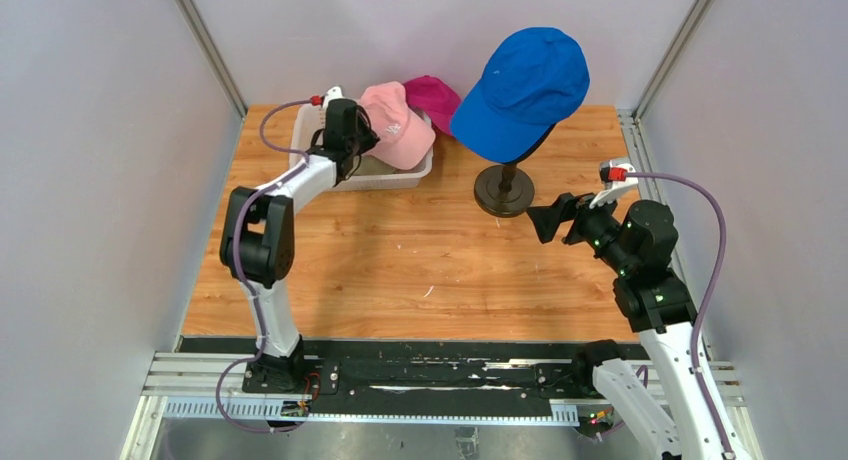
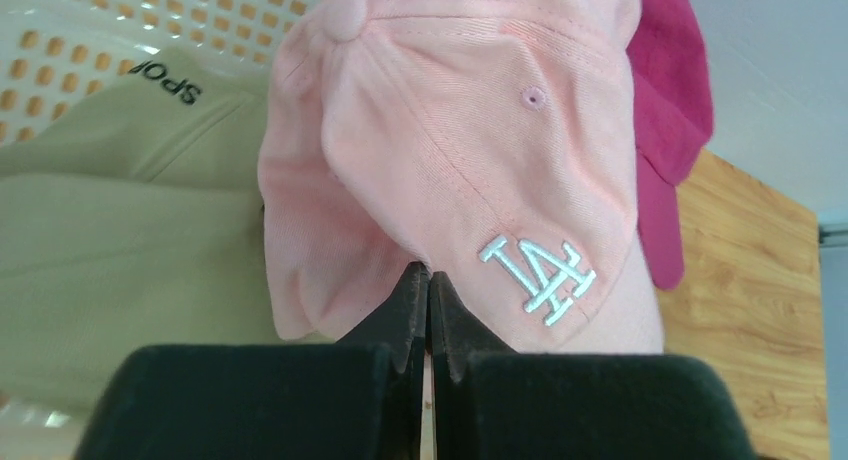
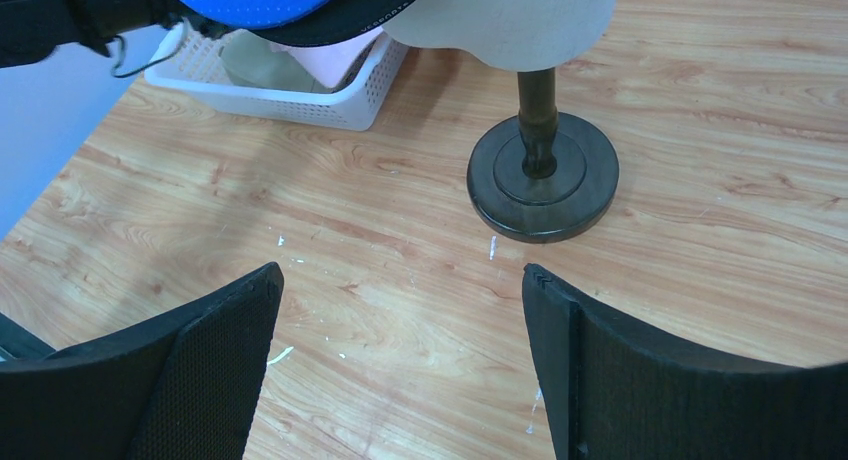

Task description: Stack the hats

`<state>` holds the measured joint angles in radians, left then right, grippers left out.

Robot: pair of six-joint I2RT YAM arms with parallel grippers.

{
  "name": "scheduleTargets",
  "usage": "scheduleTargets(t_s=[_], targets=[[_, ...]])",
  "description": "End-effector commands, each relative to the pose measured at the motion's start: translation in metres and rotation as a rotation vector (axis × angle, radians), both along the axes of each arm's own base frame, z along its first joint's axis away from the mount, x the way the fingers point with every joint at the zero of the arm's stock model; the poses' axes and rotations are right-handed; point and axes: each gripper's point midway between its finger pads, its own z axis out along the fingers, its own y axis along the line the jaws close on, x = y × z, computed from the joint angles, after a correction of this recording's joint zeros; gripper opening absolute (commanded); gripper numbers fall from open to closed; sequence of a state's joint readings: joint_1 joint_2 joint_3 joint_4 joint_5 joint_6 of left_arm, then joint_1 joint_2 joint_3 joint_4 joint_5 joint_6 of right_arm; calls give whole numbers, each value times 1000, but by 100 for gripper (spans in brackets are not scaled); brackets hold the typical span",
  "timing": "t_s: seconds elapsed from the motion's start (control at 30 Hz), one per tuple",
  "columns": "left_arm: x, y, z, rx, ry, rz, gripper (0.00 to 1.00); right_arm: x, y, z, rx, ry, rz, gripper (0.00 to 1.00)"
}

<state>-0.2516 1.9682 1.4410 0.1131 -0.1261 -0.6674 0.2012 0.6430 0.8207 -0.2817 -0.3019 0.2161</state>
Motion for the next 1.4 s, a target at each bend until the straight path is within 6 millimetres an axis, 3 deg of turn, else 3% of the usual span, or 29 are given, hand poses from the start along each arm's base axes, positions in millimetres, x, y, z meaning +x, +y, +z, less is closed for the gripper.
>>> scheduleTargets(t_s=[0.0, 0.23, 0.37, 0.57, 0.8, 1.07, 1.3, 1.37], targets=[[-30, 11, 116, -54, -236, 4, 0, 2, -3, 9, -24, -41, -5, 88], [-97, 23, 227, -73, -406, -37, 0, -11, 10, 32, -4, -108, 73, 86], [-135, 24, 270, -110, -476, -78, 0, -23, 19, 50, 22, -148, 128, 85], [-189, 22, 317, -221, -564, -137, 0, -44, 32, 79, 71, -223, 220, 82], [-223, 2, 353, -377, -610, -273, 0, -58, 34, 108, 43, -321, 268, 81], [-234, -12, 380, -448, -627, -361, 0, -58, 44, 141, 33, -385, 309, 79], [-231, -33, 387, -475, -611, -426, 0, -31, 55, 178, -83, -375, 274, 83], [-230, -38, 387, -474, -603, -437, 0, -23, 58, 200, -123, -402, 254, 83]])
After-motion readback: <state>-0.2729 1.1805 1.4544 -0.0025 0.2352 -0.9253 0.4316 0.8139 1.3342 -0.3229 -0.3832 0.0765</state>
